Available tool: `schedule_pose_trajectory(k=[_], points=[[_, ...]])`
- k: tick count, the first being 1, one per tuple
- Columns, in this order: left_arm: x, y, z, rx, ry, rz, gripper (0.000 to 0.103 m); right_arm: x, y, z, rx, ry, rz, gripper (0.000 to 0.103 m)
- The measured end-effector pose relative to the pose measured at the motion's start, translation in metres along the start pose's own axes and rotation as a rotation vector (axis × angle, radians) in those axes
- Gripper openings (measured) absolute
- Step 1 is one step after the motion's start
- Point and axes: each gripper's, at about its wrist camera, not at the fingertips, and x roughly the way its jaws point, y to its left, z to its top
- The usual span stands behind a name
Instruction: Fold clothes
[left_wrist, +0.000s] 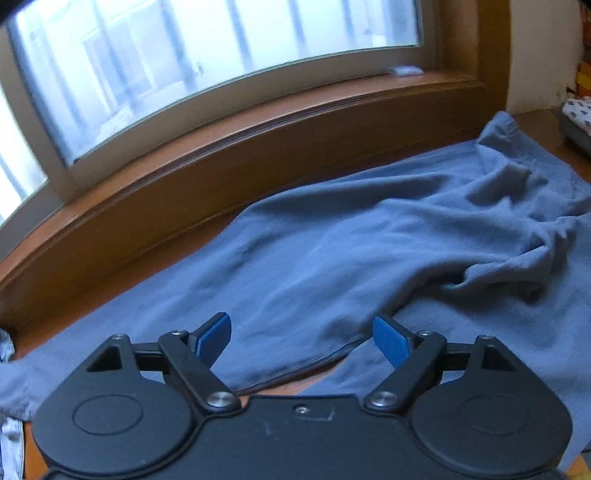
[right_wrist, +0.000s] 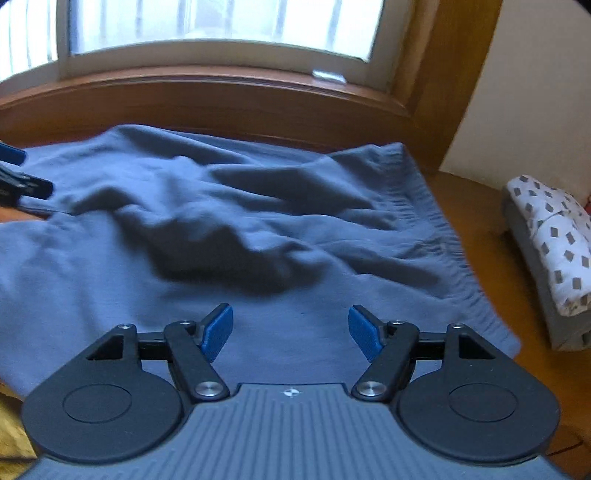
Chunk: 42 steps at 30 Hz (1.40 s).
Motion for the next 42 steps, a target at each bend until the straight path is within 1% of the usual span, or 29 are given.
schedule_pose_trajectory(k=[2,9,13,18,20,23,26,28,31,33,35,36,38,42], points=[[0.002,-0.012,0.003,-0.013,0.015,0.003,0.083,0.006,-0.016,0.002,-0.011,0.005,0.020,0.072],[0.008,-0.059,0.016,-0.113,0.070,0.065,0.083,0.021,-0.074,-0.002,-0.083,0.015,0.092,0.072],[0.012,-0.084,0.026,-0.125,0.094,0.119,0.083,0.023,-0.108,-0.017,-0.112,0.023,0.126,0.072],[0.012,-0.106,0.035,-0.127,0.122,0.141,0.083,0.033,-0.137,-0.033,-0.105,0.069,0.171,0.072],[0.012,-0.112,0.039,-0.109,0.136,0.147,0.083,0.033,-0.144,-0.038,-0.089,0.085,0.197,0.072],[0.013,-0.114,0.044,-0.098,0.143,0.151,0.083,0.029,-0.156,-0.044,-0.062,0.133,0.237,0.073],[0.013,-0.113,0.049,-0.093,0.145,0.157,0.083,0.017,-0.162,-0.042,-0.117,0.182,0.248,0.071],[0.013,-0.108,0.051,-0.100,0.139,0.170,0.083,0.004,-0.170,-0.029,-0.112,0.123,0.270,0.071],[0.017,-0.097,0.053,-0.120,0.145,0.197,0.083,0.003,-0.183,0.008,-0.067,-0.015,0.305,0.071],[0.020,-0.091,0.053,-0.138,0.148,0.220,0.083,0.022,-0.185,0.034,-0.027,-0.090,0.302,0.071],[0.020,-0.082,0.054,-0.157,0.141,0.235,0.083,0.049,-0.185,0.057,0.020,-0.126,0.317,0.071],[0.020,-0.077,0.055,-0.164,0.136,0.243,0.083,0.062,-0.185,0.068,0.043,-0.142,0.324,0.071],[0.020,-0.069,0.054,-0.180,0.133,0.265,0.084,0.088,-0.181,0.084,0.058,-0.143,0.329,0.071],[0.027,-0.051,0.051,-0.222,0.150,0.294,0.084,0.135,-0.173,0.104,0.039,-0.101,0.320,0.068]])
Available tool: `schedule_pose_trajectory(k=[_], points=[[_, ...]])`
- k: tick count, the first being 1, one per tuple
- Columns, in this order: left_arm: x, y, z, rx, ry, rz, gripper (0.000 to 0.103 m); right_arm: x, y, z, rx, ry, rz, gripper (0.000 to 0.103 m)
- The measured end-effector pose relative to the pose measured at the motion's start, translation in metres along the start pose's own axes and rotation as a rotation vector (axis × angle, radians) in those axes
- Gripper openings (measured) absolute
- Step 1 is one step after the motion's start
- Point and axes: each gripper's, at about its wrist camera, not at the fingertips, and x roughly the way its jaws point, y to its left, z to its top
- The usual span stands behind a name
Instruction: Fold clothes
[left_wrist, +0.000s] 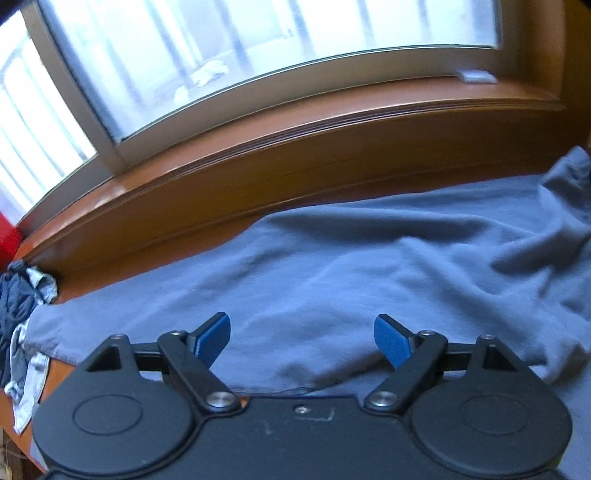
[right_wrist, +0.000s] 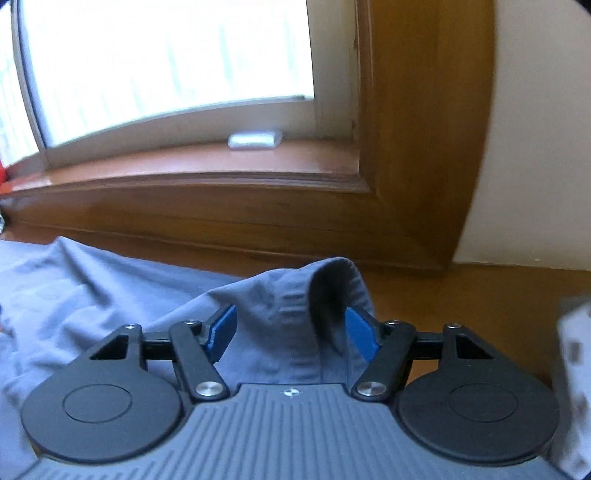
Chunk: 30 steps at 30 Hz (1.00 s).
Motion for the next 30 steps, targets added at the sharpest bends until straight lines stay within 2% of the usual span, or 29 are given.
schedule_pose_trajectory(k=[2,5,7,8,9,11,15,18,21,25,27,28,30], points=[[0.006,0.005,0.001,-0.010,0.015,0.009,0.084,0.014,-0.006,0.003,0.029,0.023,0.024,0.066],[0.015,0.009,0.004,-0.019,0.035,0.019,0.084,0.020,-0.015,0.007,0.094,0.021,0.107,0.066],[0.021,0.010,0.007,-0.022,0.044,0.020,0.084,0.024,-0.016,0.009,0.126,0.013,0.153,0.058],[0.023,0.008,0.009,-0.019,0.046,0.021,0.084,0.025,-0.016,0.009,0.137,0.009,0.169,0.038],[0.024,0.007,0.011,-0.014,0.046,0.023,0.084,0.026,-0.013,0.010,0.135,0.003,0.165,0.002],[0.023,0.004,0.014,0.005,0.032,0.028,0.084,0.014,-0.004,0.010,0.112,-0.045,0.138,0.004],[0.023,0.002,0.017,0.037,0.003,0.035,0.084,-0.054,0.007,0.017,0.092,-0.282,0.058,0.003],[0.036,0.003,0.021,0.042,0.015,0.042,0.084,-0.070,-0.004,0.024,0.095,-0.355,-0.070,0.004],[0.055,0.003,0.028,0.033,0.019,0.041,0.084,-0.040,-0.017,0.027,0.083,-0.271,-0.178,0.006],[0.077,0.004,0.040,0.012,0.053,0.042,0.084,0.014,-0.026,0.018,0.085,-0.076,-0.237,0.016],[0.080,0.004,0.044,0.013,0.046,0.036,0.084,0.021,-0.023,0.013,0.076,-0.039,-0.261,0.024],[0.081,0.004,0.046,0.019,0.040,0.035,0.084,0.018,-0.019,0.012,0.060,-0.047,-0.274,0.030],[0.084,0.002,0.049,0.042,0.030,0.039,0.084,0.002,-0.011,0.011,0.032,-0.083,-0.314,0.068]])
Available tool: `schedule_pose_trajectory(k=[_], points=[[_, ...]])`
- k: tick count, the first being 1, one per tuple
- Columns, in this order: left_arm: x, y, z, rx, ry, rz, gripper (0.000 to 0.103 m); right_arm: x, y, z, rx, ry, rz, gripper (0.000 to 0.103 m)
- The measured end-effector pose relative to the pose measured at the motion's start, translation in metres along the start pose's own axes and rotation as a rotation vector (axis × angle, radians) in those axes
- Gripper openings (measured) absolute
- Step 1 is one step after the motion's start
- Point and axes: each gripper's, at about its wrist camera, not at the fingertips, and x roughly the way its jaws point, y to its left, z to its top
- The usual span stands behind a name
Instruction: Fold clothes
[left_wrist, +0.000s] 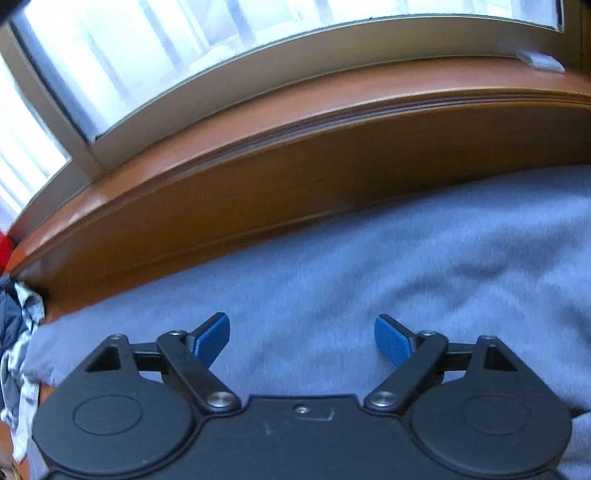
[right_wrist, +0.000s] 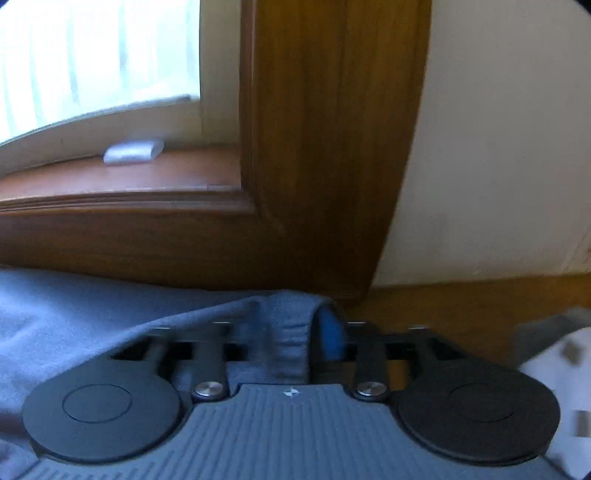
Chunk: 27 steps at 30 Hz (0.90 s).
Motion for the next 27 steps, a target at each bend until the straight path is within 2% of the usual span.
schedule_pose_trajectory(k=[1,4,6,9,13,17,22,26,27], points=[[0.002,-0.002,0.002,0.013,-0.002,0.005,0.084,-0.012,0.000,0.001,-0.009,-0.030,-0.027,0.071],[0.012,-0.006,0.005,0.037,0.002,0.007,0.084,-0.048,-0.003,0.004,-0.032,-0.082,-0.091,0.072],[0.021,-0.008,0.007,0.043,0.013,0.003,0.085,-0.069,-0.001,-0.004,-0.044,-0.055,-0.038,0.072],[0.022,-0.009,0.007,0.049,-0.005,0.012,0.086,-0.091,0.017,-0.027,-0.111,0.041,0.055,0.072],[0.020,-0.012,0.008,0.075,-0.016,0.033,0.088,-0.108,0.037,-0.069,-0.147,0.155,0.117,0.071],[0.012,-0.024,0.003,0.115,-0.034,0.061,0.088,-0.120,0.041,-0.096,-0.152,0.201,0.093,0.069],[0.004,-0.027,-0.001,0.116,-0.028,0.031,0.088,-0.135,0.009,-0.091,-0.090,0.154,0.064,0.069],[-0.001,-0.031,-0.006,0.124,-0.040,0.034,0.088,-0.115,-0.020,-0.102,0.034,0.258,0.114,0.048],[-0.002,-0.032,-0.008,0.126,-0.044,0.035,0.088,-0.116,-0.023,-0.105,0.042,0.272,0.124,0.048]])
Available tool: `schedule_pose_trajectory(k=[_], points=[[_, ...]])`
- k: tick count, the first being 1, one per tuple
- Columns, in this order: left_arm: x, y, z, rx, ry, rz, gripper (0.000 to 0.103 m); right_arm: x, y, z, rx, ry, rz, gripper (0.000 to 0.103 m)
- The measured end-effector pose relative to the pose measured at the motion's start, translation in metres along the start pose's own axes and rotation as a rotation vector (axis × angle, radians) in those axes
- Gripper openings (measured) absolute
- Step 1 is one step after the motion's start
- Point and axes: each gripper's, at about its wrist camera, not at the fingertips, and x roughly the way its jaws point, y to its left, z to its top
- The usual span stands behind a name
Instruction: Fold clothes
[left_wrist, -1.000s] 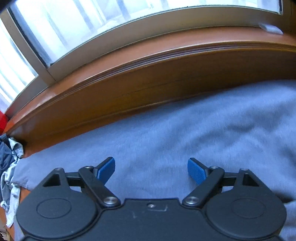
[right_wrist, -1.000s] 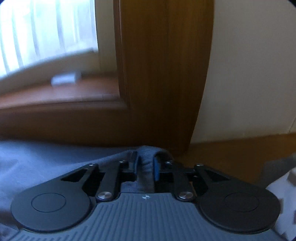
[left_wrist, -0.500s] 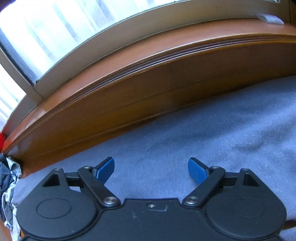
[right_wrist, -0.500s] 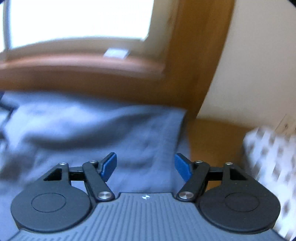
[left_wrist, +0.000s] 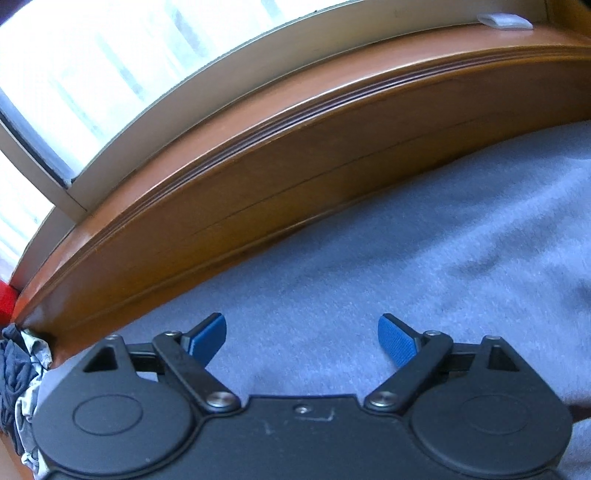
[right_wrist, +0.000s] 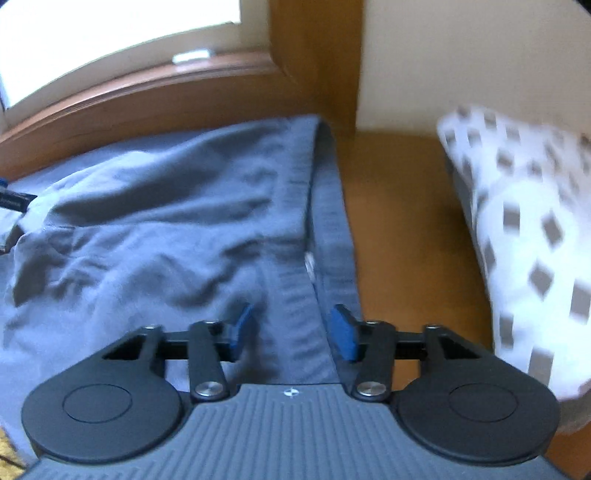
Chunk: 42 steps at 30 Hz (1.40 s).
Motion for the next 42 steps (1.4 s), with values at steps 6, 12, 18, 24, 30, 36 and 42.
schedule_pose_trajectory(k=[6,12,18,24,30,36,42], points=[[0.006,-0.001,0.003,0.003,-0.003,0.010,0.088,-0.003,0.009,-0.011,-0.072,0.014,0.014,0.051],[0.011,-0.002,-0.003,0.021,-0.018,0.034,0.089,-0.021,0.027,-0.009,-0.152,-0.034,-0.044,0.011],[0.009,-0.003,-0.007,0.034,-0.027,0.017,0.092,-0.057,0.016,-0.013,-0.159,-0.015,-0.179,0.013],[0.000,-0.006,-0.011,0.071,-0.023,0.004,0.093,-0.033,0.016,-0.028,-0.216,0.101,-0.217,0.027],[-0.019,0.003,-0.010,0.034,-0.033,-0.068,0.092,-0.068,0.039,0.015,-0.317,-0.093,-0.238,0.048],[-0.025,-0.026,0.001,0.081,-0.059,-0.133,0.092,0.001,0.045,0.080,-0.312,-0.175,-0.116,0.050],[-0.027,-0.051,-0.005,0.110,-0.034,-0.160,0.092,0.096,0.024,0.109,-0.238,-0.058,-0.130,0.045]])
